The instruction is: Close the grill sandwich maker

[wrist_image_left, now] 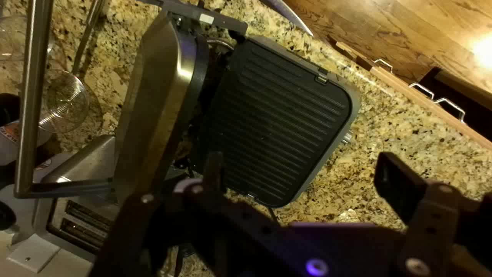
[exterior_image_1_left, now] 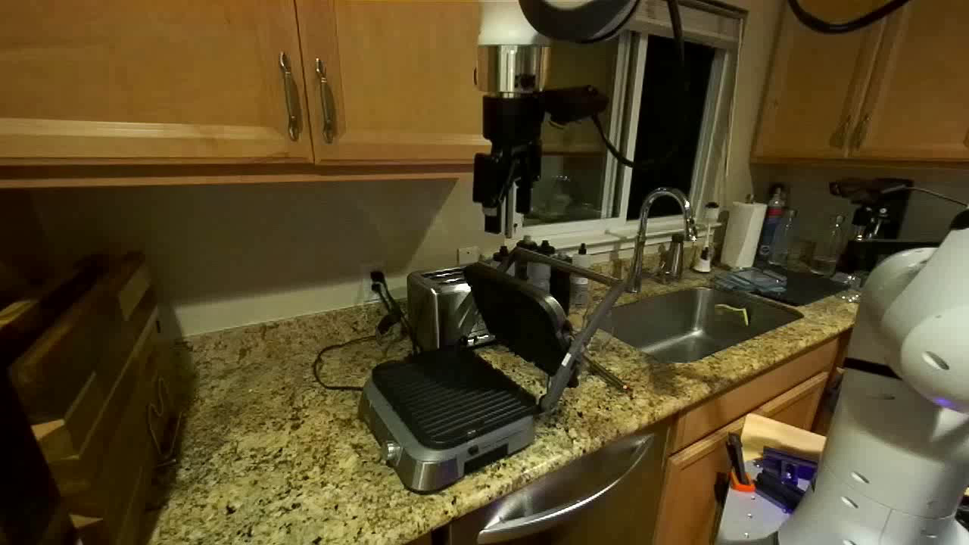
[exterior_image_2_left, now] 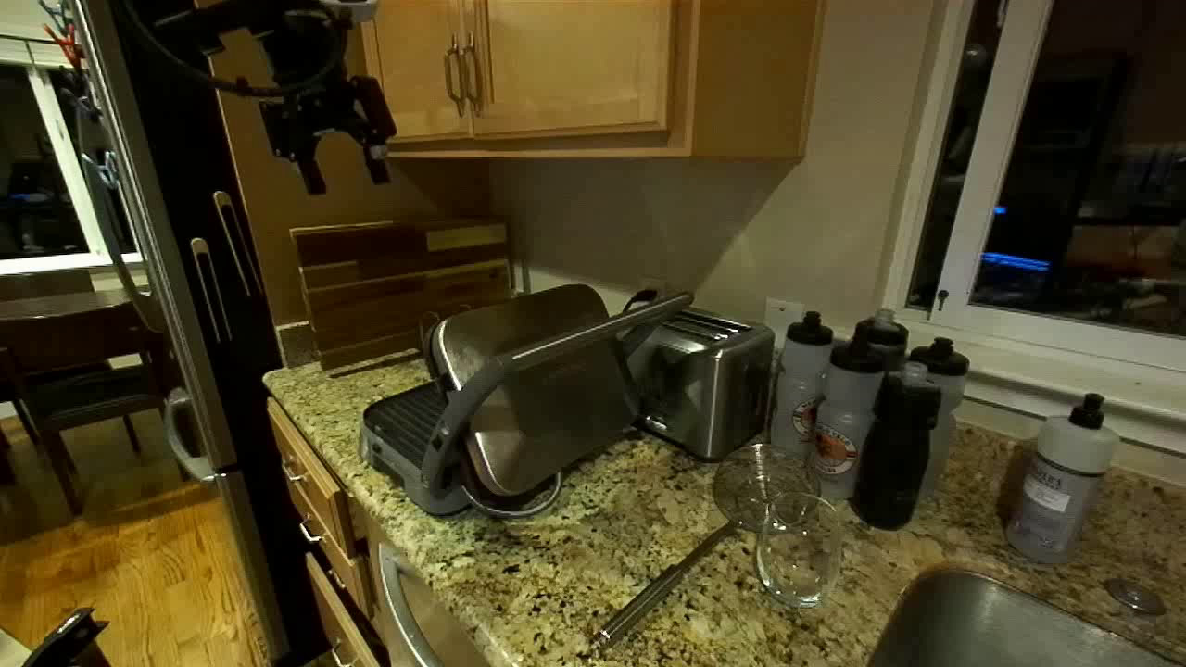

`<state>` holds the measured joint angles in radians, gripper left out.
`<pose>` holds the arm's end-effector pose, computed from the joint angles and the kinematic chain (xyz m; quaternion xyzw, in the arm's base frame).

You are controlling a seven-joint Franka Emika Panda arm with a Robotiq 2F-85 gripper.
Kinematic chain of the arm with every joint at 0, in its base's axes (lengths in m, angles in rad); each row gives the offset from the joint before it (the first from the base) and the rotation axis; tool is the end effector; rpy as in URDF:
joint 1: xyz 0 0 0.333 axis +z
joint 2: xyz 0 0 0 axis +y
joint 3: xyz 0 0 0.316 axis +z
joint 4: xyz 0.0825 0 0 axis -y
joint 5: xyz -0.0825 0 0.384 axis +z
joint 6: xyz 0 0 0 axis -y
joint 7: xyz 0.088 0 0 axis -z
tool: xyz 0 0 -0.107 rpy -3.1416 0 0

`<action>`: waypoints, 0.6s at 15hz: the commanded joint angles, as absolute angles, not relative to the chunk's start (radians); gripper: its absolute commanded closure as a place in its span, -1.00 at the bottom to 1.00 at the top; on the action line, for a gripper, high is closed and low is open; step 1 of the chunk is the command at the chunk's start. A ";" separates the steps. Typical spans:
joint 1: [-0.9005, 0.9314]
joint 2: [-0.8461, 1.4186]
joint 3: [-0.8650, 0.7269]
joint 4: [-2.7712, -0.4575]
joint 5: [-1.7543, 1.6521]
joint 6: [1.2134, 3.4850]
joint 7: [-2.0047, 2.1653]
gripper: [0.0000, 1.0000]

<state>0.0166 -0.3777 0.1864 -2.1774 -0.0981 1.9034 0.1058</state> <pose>0.4432 0.0932 0.5507 0.9939 0.0573 0.0597 0.0731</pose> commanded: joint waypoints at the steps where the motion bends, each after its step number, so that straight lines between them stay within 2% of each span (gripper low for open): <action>1: 0.041 -0.375 0.166 -2.175 -0.107 1.901 0.113 -1.00; 9: 0.025 -0.379 0.119 -2.216 -0.107 1.951 0.067 -1.00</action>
<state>0.0172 -0.3741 0.1647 -2.1818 -0.0980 1.9090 0.1001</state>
